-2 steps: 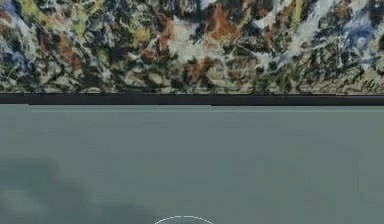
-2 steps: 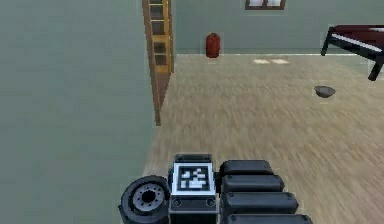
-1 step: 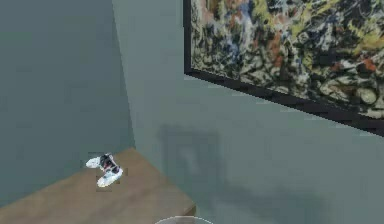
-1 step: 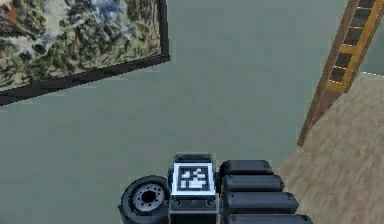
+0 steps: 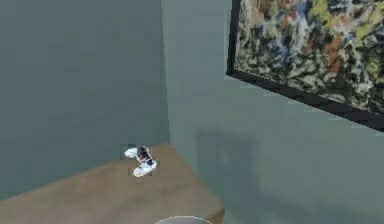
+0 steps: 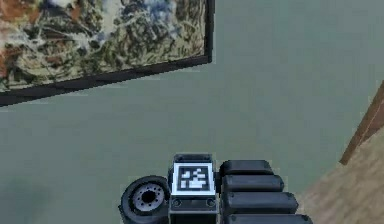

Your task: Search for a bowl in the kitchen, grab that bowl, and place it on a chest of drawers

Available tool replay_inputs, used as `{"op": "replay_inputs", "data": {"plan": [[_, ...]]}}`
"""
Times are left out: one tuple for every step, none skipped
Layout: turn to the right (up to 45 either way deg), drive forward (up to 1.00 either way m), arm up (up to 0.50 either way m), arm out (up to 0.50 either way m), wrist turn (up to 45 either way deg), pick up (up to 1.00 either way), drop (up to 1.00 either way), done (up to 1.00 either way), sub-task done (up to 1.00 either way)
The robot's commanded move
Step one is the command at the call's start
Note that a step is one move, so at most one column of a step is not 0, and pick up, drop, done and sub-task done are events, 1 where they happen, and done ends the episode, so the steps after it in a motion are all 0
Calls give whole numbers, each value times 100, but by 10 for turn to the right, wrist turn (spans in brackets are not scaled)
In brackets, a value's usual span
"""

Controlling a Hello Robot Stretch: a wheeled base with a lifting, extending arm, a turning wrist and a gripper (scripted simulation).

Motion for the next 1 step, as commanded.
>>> {"op": "replay_inputs", "data": {"plan": [[-30,0,0,0,0,0,0,0,0]]}}
